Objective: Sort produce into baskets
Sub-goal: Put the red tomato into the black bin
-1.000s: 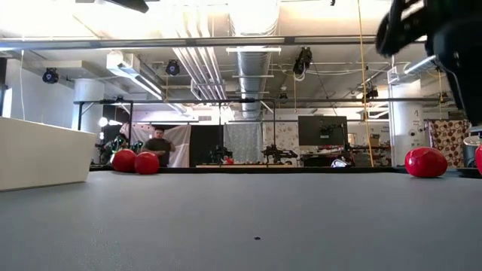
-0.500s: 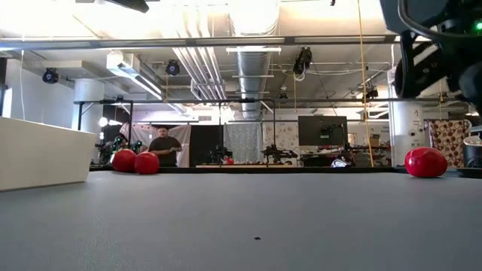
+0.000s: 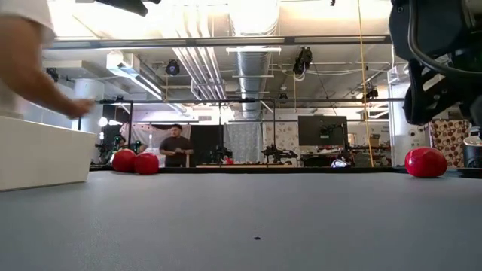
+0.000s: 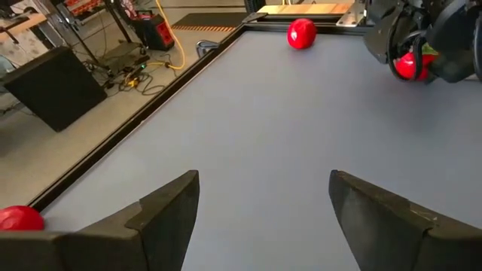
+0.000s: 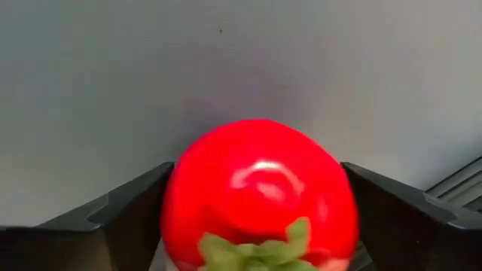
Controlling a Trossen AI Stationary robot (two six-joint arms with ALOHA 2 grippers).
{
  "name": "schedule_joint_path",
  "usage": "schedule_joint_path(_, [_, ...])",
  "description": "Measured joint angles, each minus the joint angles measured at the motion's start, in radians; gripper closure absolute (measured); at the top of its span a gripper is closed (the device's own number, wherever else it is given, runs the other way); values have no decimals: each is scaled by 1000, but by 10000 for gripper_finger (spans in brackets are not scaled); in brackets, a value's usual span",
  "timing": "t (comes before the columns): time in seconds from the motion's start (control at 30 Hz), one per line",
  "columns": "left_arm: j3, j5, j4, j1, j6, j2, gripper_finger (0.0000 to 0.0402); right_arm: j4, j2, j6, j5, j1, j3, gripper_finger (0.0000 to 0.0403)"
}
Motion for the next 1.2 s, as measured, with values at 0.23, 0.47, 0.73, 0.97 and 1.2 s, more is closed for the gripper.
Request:
schedule_joint_path(0.23, [0,-2,0,0,0,0,123,4,0,1,13,0,21,111])
schedule_joint_path(0.47, [0,-2,0,1,0,0,123,2,-9,-68,49,1,166,117])
schedule_joint_path(0.73, [0,-2,0,1,5,0,123,-70,-46,13,124,145,387,117])
schedule_joint_path(0.97, [0,-2,7,1,4,0,123,-147,-64,332,108,347,416,117])
schedule_joint_path(1.2, [0,-2,29,2,4,0,123,-151,-66,548,62,463,336,117])
